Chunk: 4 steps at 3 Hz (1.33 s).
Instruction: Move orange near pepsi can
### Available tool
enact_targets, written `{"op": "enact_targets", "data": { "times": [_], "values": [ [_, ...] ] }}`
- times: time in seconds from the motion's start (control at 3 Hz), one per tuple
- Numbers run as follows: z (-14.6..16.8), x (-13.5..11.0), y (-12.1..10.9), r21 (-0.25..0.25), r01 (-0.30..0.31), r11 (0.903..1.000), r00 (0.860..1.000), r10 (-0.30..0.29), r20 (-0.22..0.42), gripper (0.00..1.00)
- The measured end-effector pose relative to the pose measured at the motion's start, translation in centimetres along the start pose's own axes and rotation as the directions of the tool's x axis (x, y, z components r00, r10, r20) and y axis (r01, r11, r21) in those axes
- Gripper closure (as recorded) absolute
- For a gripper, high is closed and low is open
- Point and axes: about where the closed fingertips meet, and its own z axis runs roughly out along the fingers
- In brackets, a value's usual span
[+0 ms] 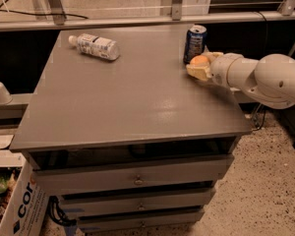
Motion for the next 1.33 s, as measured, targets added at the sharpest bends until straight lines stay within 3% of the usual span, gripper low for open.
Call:
{"op": "enact_targets", "data": {
  "times": [0.33,1.33],
  "values": [
    [0.77,0.25,0.27,-0.007,-0.016,0.9998,1.0,0.016,-0.006,0.82],
    [1.34,0.59,0.33,-0.011,-0.039,0.9992,0.999,0.038,-0.016,0.12]
  ]
}}
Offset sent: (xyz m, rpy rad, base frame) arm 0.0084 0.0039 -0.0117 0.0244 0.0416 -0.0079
